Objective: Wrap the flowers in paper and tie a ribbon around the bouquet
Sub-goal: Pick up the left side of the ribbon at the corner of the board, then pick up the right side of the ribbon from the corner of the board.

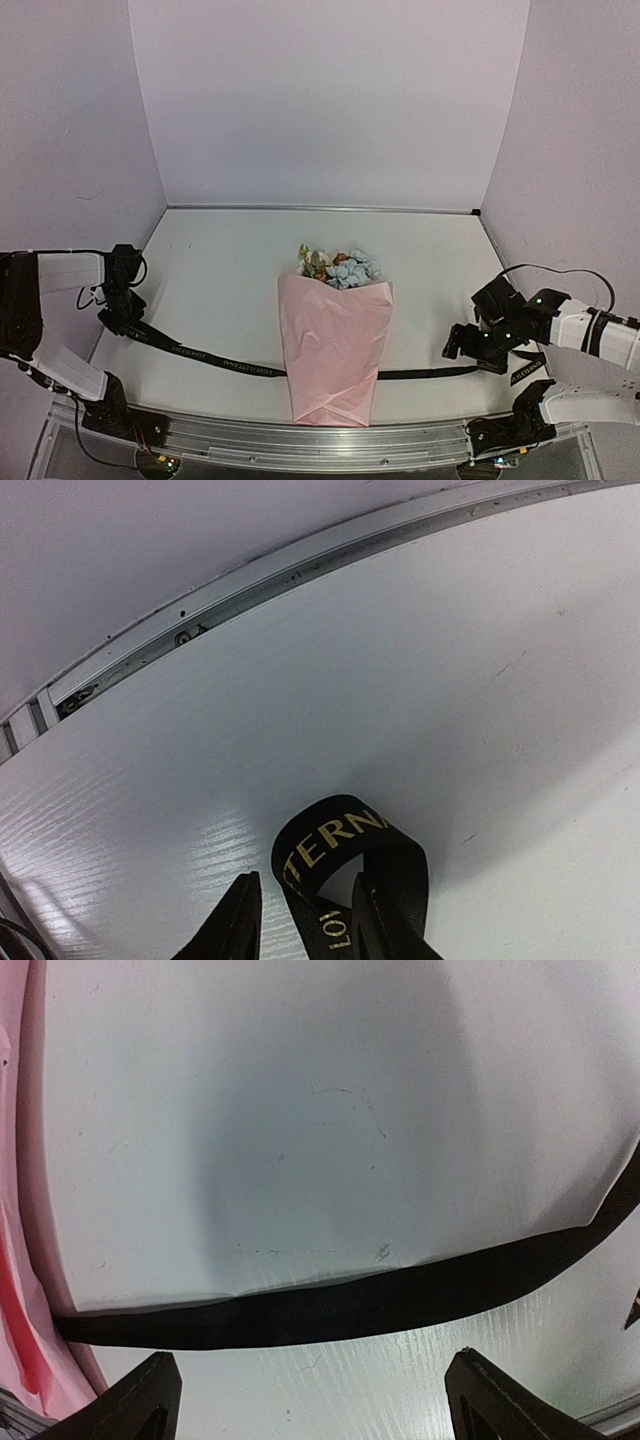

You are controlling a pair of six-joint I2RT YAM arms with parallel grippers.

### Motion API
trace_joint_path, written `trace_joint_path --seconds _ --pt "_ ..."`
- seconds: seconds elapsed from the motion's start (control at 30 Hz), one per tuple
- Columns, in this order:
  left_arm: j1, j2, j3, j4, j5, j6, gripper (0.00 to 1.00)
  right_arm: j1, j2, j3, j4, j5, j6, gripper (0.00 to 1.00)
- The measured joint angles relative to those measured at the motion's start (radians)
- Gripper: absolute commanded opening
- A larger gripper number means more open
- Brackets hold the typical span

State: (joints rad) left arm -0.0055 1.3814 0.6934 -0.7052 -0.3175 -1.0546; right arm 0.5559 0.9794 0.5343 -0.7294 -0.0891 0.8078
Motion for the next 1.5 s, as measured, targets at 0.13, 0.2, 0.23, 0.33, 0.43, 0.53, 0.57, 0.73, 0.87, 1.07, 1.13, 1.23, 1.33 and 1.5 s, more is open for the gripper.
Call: trace_joint_path --seconds 0.13,0.2,0.23,0.33,0.43,0.53,0.57,0.73,0.87,1.07,1.13,1.23,1.33,1.5 --pt "0.000 0.012 -0.004 0.003 -0.001 -0.001 0.27 -0.013 -0.008 0.000 -0.013 0.006 0.000 0.94" --pt "0.000 0.013 -0.015 0.014 0.000 -0.003 0.19 -0.021 -0.019 0.000 -0.027 0.015 0.001 0.94" --pt "0.000 0.013 -0.022 0.019 0.000 -0.006 0.15 -0.024 -0.025 0.000 -0.034 0.021 0.001 0.95" --pt "0.000 0.017 -0.041 0.033 0.002 -0.001 0.08 -0.034 -0.043 0.000 -0.062 0.042 0.005 0.95" --pt "0.000 0.035 -0.048 0.051 0.009 0.007 0.00 -0.048 -0.056 -0.001 -0.087 0.070 0.015 0.95" --pt "0.000 0.045 -0.048 0.077 0.022 0.014 0.00 -0.066 -0.069 -0.009 -0.101 0.093 0.034 0.94" --pt "0.000 0.045 -0.048 0.085 0.027 0.017 0.00 -0.072 -0.073 -0.012 -0.106 0.101 0.038 0.94" --pt "0.000 0.018 -0.046 0.106 0.038 0.063 0.00 -0.106 -0.088 -0.016 -0.154 0.158 0.071 0.93" --pt "0.000 -0.056 -0.045 0.115 0.046 0.104 0.00 -0.141 -0.104 -0.019 -0.192 0.211 0.093 0.91" --pt "0.000 -0.137 -0.045 0.137 0.049 0.158 0.00 -0.206 -0.079 -0.019 -0.218 0.271 0.127 0.87" --pt "0.000 -0.154 -0.045 0.142 0.053 0.170 0.00 -0.232 -0.035 -0.013 -0.217 0.275 0.136 0.87" --pt "0.000 -0.174 -0.045 0.151 0.057 0.185 0.00 -0.291 0.051 0.009 -0.198 0.264 0.140 0.86" --pt "0.000 -0.191 -0.047 0.155 0.061 0.193 0.00 -0.363 0.121 0.033 -0.162 0.240 0.144 0.85" --pt "0.000 -0.229 -0.051 0.158 0.062 0.195 0.00 -0.460 0.217 0.070 -0.104 0.205 0.149 0.80"
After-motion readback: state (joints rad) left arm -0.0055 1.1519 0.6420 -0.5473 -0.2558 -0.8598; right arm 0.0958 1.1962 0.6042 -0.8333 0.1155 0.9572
